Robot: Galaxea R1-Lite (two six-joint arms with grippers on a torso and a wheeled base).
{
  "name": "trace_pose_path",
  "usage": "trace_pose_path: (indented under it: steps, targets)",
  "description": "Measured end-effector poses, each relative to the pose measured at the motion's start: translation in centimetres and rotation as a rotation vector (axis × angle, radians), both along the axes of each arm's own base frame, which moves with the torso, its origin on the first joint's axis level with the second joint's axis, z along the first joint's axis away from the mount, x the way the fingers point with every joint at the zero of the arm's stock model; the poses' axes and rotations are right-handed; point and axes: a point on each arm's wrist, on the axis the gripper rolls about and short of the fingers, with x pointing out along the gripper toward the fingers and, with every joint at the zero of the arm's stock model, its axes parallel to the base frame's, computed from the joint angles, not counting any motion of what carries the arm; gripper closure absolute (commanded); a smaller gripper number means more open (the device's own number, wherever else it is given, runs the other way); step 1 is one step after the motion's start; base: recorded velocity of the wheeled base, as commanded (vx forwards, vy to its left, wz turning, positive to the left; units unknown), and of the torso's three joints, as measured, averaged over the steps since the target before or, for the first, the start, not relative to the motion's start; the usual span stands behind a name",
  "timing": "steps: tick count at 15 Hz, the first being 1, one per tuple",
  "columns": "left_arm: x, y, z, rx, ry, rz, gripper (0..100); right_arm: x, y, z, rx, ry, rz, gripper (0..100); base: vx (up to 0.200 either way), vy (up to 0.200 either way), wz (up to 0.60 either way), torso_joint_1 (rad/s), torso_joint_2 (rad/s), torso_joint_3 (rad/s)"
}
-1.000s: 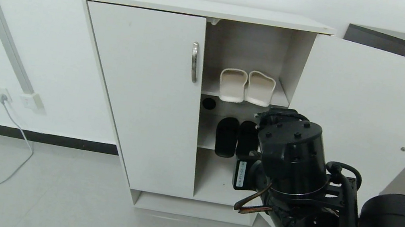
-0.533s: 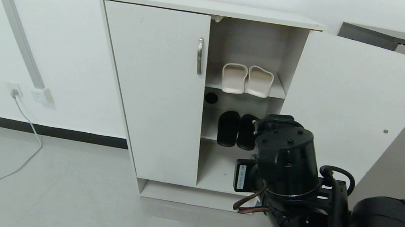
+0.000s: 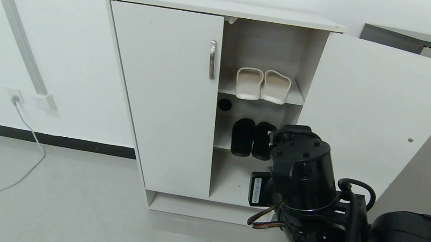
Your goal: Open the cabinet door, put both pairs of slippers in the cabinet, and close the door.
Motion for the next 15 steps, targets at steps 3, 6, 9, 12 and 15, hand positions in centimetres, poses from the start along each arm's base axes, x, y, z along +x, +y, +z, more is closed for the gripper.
trace_pose_path:
  steps: [3, 6, 9, 12, 15]
  targets:
    - [0.0, 0.0, 0.0, 0.0, 0.0, 0.0, 100, 0.06, 0.02, -0.27, -0.009, 0.002, 0.01, 100, 0.0, 0.0, 0.0, 0.0, 0.0, 0.0]
    - [0.0, 0.0, 0.0, 0.0, 0.0, 0.0, 100, 0.1, 0.02, -0.45, -0.009, 0.005, 0.017, 100, 0.0, 0.0, 0.0, 0.0, 0.0, 0.0]
    - [0.0, 0.0, 0.0, 0.0, 0.0, 0.0, 100, 0.18, -0.03, -0.5, -0.011, 0.006, 0.015, 100, 0.0, 0.0, 0.0, 0.002, -0.11, -0.111]
    - [0.01, 0.0, -0.03, 0.0, 0.001, -0.001, 100, 0.24, -0.09, -0.6, -0.015, 0.009, 0.013, 100, 0.0, 0.0, 0.0, 0.028, -0.24, -0.351]
    - [0.0, 0.0, 0.03, 0.0, -0.002, 0.001, 100, 0.18, 0.02, -0.53, -0.01, 0.006, 0.016, 100, 0.0, 0.0, 0.0, 0.041, -0.55, -0.36]
